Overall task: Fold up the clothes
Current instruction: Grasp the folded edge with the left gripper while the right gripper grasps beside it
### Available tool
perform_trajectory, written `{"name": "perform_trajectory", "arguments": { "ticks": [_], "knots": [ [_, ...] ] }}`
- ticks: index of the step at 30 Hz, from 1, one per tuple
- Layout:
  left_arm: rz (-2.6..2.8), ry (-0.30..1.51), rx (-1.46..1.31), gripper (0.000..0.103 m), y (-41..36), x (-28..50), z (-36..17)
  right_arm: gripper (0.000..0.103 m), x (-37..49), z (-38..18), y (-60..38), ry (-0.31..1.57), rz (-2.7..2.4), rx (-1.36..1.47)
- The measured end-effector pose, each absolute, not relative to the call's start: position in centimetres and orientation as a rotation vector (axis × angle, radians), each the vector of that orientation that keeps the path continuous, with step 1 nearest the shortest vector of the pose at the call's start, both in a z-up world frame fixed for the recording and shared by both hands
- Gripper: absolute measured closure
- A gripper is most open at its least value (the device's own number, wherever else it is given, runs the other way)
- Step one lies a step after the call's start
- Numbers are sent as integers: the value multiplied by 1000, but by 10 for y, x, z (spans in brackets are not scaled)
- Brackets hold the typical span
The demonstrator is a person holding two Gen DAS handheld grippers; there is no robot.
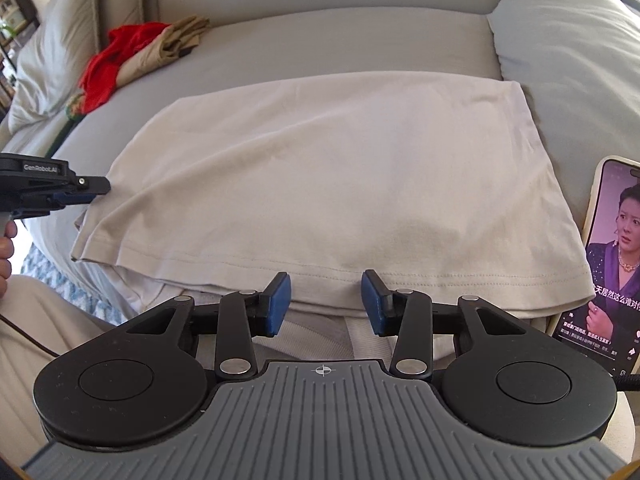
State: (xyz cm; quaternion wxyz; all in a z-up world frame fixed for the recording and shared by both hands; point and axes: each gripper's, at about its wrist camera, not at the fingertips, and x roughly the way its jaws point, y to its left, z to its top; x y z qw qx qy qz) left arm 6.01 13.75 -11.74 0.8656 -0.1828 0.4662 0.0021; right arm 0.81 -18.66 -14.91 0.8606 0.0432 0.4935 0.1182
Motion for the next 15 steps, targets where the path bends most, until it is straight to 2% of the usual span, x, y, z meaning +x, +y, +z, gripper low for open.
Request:
{"name": "perform_trajectory", "arguments": {
  "ticks": [6, 7, 8, 13, 15],
  "knots": [
    [-25, 992, -311, 84, 133, 66, -120, 57, 9, -150, -188, 1038, 248, 104],
    [-24, 989, -296, 91, 132, 66, -119, 57, 9, -150, -188, 1039, 248, 108],
    [-23, 986, -281, 103, 132, 66, -117, 57, 9, -150, -188, 1040, 248, 108],
    [18, 926, -161, 103, 128, 57, -104, 57, 9, -150, -187, 1041, 250, 99],
    [25, 965, -140, 102, 129, 61, -109, 56, 10, -150, -187, 1043, 250, 95]
  ]
}}
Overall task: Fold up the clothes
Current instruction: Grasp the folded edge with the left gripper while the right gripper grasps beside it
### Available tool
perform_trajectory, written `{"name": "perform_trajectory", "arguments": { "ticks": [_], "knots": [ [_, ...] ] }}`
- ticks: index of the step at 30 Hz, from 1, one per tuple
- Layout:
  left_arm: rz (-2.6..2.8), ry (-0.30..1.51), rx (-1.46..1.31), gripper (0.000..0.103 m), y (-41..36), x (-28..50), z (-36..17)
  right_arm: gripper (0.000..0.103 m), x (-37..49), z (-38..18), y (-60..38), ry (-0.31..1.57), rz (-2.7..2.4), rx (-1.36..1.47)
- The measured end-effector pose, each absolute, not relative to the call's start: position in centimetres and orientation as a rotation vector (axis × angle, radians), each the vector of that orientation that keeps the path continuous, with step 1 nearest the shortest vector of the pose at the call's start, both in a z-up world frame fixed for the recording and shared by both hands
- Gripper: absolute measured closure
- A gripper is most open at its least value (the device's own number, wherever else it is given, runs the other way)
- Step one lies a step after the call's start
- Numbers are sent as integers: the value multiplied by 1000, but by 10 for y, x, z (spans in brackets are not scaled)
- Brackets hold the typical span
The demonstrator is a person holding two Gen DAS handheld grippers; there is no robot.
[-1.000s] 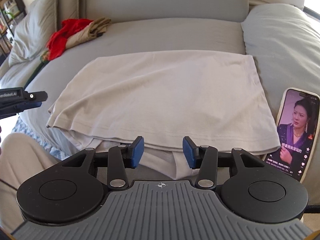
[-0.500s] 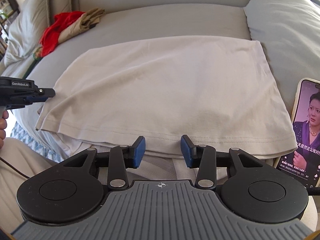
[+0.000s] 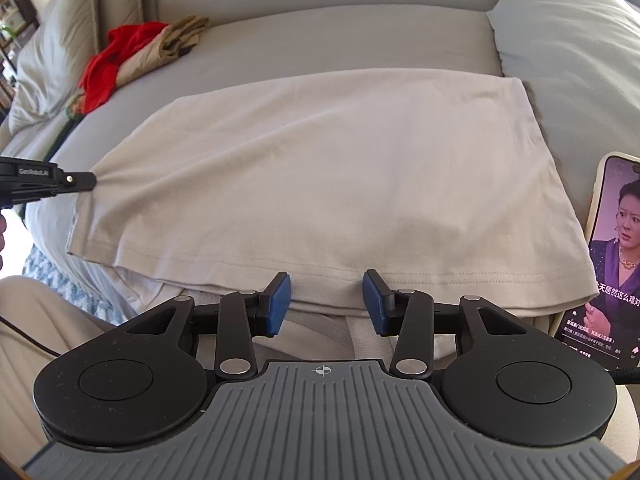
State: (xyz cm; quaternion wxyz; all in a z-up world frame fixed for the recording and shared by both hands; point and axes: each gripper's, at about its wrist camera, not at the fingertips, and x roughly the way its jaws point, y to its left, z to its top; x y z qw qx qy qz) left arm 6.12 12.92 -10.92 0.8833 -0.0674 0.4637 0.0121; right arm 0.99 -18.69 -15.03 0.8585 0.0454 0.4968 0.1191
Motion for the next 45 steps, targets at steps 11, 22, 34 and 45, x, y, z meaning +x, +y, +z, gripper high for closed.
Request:
{"name": "perform_trajectory", "arguments": {
  "ticks": [11, 22, 34, 45],
  "knots": [
    [4, 900, -214, 72, 135, 94, -68, 47, 12, -142, -186, 1067, 281, 103],
    [34, 999, -359, 65, 144, 185, -109, 52, 90, -102, -323, 859, -46, 606],
    [-22, 987, -569, 74, 162, 221, -153, 62, 199, -184, -383, 948, -154, 807],
    [-4, 986, -727, 77, 170, 233, -173, 75, 219, -205, -381, 974, -162, 906]
  ]
}}
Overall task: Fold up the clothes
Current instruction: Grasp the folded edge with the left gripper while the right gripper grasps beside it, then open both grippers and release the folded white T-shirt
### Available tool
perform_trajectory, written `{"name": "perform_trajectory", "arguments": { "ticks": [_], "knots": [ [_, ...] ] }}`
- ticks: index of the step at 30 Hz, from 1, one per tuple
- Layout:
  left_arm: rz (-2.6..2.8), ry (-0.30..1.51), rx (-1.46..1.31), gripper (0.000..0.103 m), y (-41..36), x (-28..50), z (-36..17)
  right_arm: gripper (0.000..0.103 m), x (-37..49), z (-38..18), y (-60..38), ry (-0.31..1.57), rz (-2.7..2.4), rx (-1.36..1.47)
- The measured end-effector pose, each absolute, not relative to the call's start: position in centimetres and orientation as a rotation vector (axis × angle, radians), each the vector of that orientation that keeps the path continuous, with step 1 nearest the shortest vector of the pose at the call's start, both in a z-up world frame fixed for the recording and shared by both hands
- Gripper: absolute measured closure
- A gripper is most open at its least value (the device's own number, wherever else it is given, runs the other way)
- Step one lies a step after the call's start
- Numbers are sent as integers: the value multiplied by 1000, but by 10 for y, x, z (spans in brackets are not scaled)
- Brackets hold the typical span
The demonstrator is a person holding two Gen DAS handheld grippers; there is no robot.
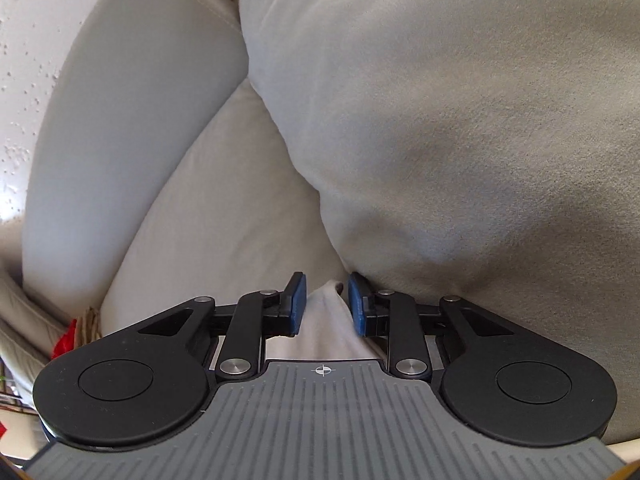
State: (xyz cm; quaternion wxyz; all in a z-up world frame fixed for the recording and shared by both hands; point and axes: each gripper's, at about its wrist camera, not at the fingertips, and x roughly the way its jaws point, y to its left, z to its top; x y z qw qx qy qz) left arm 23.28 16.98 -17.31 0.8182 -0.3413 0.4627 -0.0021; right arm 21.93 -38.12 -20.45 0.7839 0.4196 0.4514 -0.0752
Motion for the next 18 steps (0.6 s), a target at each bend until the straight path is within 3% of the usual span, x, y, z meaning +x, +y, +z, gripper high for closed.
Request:
{"name": "perform_trajectory", "arguments": {
  "ticks": [4, 6, 13, 18],
  "knots": [
    [1, 1014, -796, 92, 173, 236, -181, 93, 223, -209, -377, 992, -165, 890],
    [9, 997, -778, 99, 171, 234, -179, 97, 222, -209, -373, 981, -165, 873],
    [122, 818, -644, 101, 163, 211, -159, 100, 205, -192, -362, 869, -225, 792],
    [197, 791, -531, 98, 157, 207, -154, 100, 200, -189, -354, 847, -280, 765]
  ]
}}
